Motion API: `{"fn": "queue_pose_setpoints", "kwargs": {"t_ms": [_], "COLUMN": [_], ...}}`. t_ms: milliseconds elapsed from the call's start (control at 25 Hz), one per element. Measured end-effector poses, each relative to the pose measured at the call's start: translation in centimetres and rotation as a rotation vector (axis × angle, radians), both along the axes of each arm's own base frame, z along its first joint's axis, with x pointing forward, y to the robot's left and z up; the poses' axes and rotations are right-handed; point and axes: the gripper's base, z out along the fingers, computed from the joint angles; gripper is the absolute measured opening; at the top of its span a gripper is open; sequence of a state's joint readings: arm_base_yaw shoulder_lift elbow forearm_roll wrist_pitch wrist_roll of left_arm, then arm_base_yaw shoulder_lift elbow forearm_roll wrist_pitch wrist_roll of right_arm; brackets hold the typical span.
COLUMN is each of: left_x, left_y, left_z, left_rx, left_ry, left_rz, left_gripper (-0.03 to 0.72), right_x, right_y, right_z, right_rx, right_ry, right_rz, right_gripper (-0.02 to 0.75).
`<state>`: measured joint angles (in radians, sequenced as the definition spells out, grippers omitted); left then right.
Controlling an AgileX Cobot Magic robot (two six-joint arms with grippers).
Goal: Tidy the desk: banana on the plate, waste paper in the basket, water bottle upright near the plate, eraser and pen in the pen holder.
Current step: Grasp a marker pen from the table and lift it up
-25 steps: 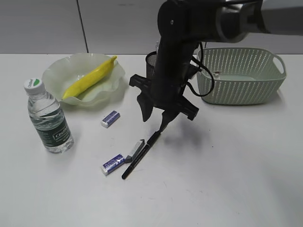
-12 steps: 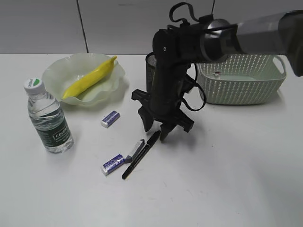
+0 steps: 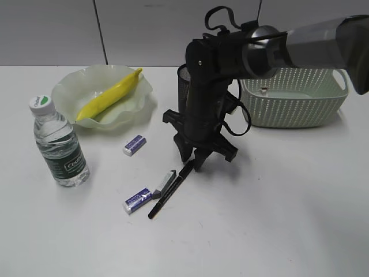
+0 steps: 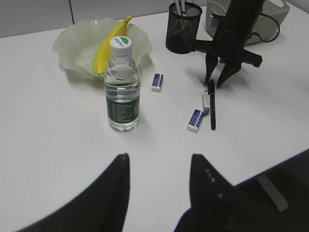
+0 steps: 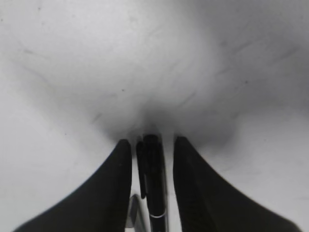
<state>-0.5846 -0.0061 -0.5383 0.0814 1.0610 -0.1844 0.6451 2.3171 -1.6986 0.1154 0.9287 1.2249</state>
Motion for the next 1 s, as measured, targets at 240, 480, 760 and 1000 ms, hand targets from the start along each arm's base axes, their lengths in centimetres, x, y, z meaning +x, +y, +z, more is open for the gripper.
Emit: {"fn": "queue_pose_setpoints", "kwargs": {"t_ms": [240,480,760,1000], "left_x": [0.00,0.00,0.00,0.00], "left_y": [0.00,0.00,0.00,0.00], "left_z": [0.00,0.00,0.00,0.00], "left_rx": [0.000,0.000,0.000,0.000], "left_ry": [0.000,0.000,0.000,0.000], "left_rz": [0.000,0.000,0.000,0.000], "left_gripper": [0.310,0.310,0.310,0.310], "right_x": [-0.02,-0.07,-0.09,-0.33], "right_y": [0.07,0.25,0.24,-0.27], "right_z": [-0.58,-0.54,-0.55,-0.32], "right_rx": [0.000,0.014,0.011,-0.056], "right_ry": [0.014,0.021,0.019,0.048], "right_rz": [-0.007,-0.013,0.020,0.119], "right_gripper": [0.244,0.269,0.130,0.130]}}
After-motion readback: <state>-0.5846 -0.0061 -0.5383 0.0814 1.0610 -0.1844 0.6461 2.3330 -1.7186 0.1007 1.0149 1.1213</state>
